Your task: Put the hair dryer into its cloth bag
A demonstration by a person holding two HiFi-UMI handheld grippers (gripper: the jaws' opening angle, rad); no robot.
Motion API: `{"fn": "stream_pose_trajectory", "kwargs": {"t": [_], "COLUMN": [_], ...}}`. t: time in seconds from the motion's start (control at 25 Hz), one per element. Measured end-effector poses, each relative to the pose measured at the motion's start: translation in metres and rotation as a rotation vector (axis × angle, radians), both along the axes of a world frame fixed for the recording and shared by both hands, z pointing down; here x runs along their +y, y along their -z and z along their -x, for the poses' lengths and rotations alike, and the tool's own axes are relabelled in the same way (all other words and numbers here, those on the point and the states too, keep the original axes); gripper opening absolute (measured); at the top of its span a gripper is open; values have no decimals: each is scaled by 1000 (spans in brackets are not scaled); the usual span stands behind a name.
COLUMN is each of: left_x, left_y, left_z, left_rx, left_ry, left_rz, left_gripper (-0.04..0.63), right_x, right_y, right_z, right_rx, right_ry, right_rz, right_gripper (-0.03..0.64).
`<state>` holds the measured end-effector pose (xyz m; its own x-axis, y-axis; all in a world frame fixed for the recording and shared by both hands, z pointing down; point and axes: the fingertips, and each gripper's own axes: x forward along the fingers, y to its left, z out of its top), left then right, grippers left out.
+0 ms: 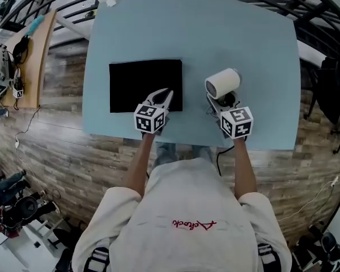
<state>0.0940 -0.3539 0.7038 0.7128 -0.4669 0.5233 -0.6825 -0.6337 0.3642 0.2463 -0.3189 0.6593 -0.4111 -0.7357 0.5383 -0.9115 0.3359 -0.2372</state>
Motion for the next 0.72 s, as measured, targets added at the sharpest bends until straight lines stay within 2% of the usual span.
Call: {"fn": "stream_pose_trajectory", "kwargs": {"t": [0.16,0.2,0.24,0.28,0.4,0.56,0.72], "left_x": [17,21,25,29,38,43,47], "left_y": [-16,-21,-26,-30,-39,-47,-57], "left_z": [-11,-13,-15,-17,-22,-29,-34], "left_rx": [-47,-61,-75,-93,-148,-175,-237], "left_ry": [-32,-38,-45,-54,-81,-95,-104], "left_rz": [28,39,52,65,71,80,76], "left_gripper": [17,44,109,144,144,144,144], "right_x": [3,3,4,4,4,5,9], "right_y": [1,1,2,3,6,4,1], "right_z": [-1,-1,-1,-2,-3,-2,-3], "right_rx": [-1,-1,-2,-3,-2,0,2], "right_ry": [0,1,2,3,3,1,-1], "right_rz": [-3,-4,-6,-9,-13,-12,-5], "right_gripper": [216,216,216,216,216,216,216]}}
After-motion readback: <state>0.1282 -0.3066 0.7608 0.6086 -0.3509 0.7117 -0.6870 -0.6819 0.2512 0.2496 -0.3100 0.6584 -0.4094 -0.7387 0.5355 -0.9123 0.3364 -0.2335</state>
